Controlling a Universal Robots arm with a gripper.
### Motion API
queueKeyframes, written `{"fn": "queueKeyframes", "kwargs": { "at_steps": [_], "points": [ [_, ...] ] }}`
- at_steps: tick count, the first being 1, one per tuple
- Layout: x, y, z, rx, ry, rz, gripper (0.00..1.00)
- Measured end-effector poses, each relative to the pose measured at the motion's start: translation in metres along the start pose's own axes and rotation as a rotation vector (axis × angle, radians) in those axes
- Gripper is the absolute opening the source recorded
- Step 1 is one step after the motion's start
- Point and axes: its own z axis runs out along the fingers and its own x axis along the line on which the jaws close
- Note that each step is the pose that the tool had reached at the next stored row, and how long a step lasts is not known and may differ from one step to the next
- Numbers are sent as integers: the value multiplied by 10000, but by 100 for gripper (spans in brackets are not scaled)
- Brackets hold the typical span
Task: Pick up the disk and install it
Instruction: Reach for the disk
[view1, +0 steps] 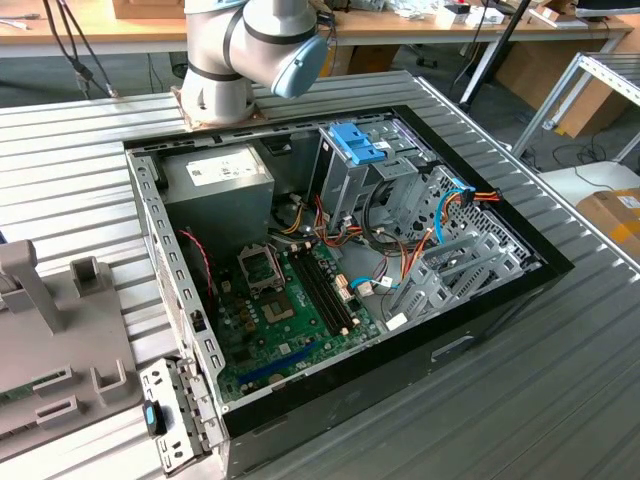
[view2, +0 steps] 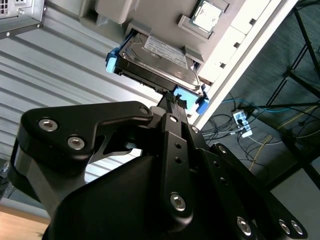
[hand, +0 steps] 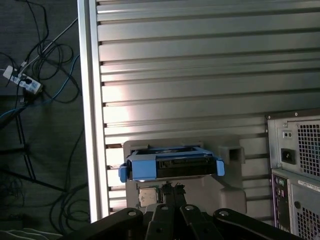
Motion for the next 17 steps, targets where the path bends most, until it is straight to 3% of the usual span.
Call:
{"fn": "queueKeyframes", "kwargs": {
  "at_steps": [7, 12, 17],
  "points": [
    [111, -9, -2, 0, 0, -1, 11],
    [142, 10, 4, 1, 11, -53, 11],
    [177, 30, 46, 60, 160, -185, 11]
  ]
}}
